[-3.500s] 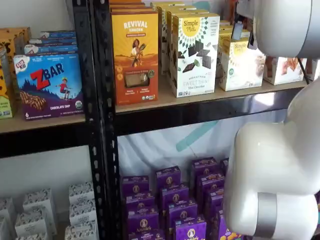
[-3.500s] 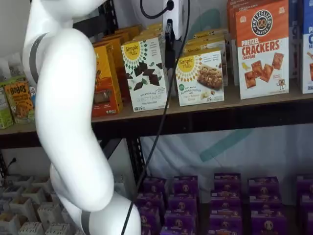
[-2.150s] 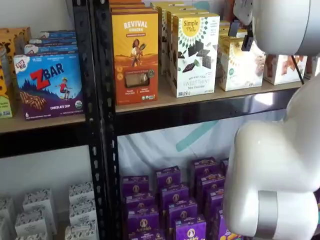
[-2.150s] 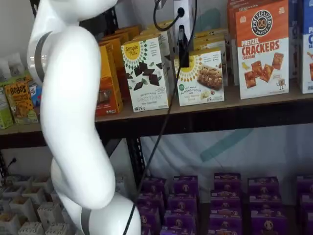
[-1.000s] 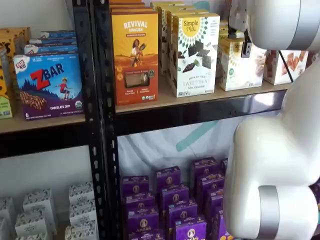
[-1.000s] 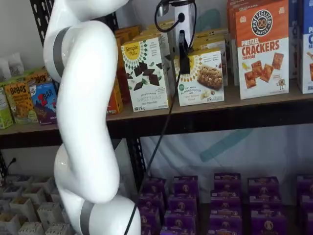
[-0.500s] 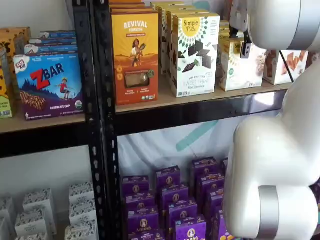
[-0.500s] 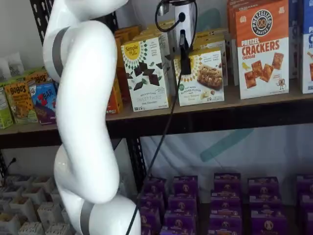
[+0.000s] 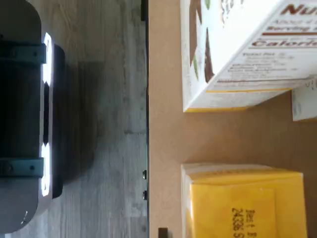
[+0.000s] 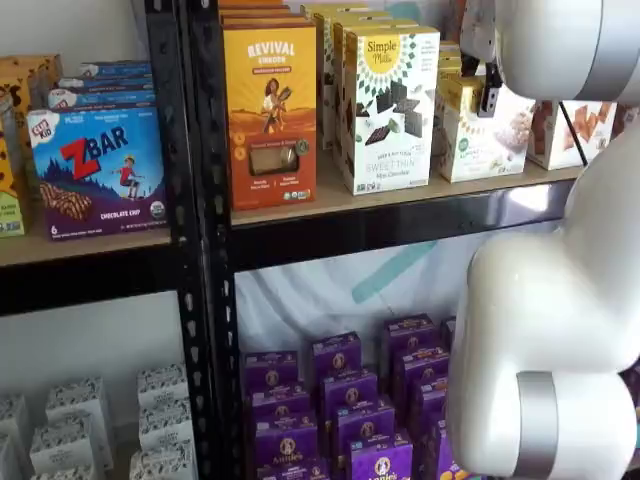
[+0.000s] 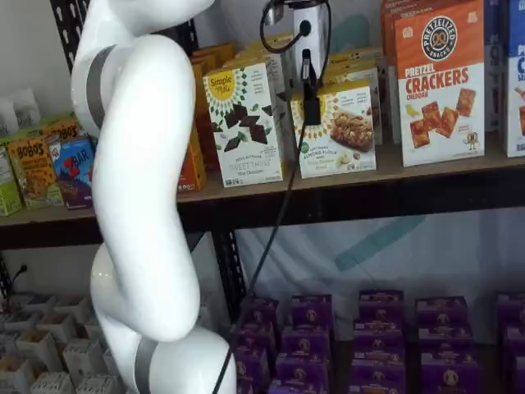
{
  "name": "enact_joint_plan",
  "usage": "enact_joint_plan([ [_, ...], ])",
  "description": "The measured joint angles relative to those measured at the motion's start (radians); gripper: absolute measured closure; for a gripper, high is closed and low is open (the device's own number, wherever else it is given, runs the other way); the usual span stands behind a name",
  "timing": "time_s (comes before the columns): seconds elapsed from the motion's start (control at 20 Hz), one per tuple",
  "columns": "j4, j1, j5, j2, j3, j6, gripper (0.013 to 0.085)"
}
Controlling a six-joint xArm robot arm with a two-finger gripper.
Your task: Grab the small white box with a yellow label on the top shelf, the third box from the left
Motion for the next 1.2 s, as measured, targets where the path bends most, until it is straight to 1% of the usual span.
enact_joint_plan([
  [0.15, 0.002, -0.002, -0.005, -0.004, 0.005, -0.001, 0.0450],
  [0.25, 0.005, -0.003, -0.006, -0.005, 0.007, -0.003, 0.0530],
  [0.3, 0.007, -0.004, -0.006, -0.006, 0.007, -0.003, 0.0530],
  [0.35, 0.011, -0.006, -0.005, -0.006, 0.006, -0.004, 0.0570],
  [0.85, 0.027, -0.018, 0.004, -0.009, -0.003, -0.012, 0.0570],
  [0.9, 0.028, -0.020, 0.006, -0.009, -0.005, -0.013, 0.0610],
  [1.2, 0.021, -0.023, 0.038, -0.008, -0.021, -0.016, 0.0610],
])
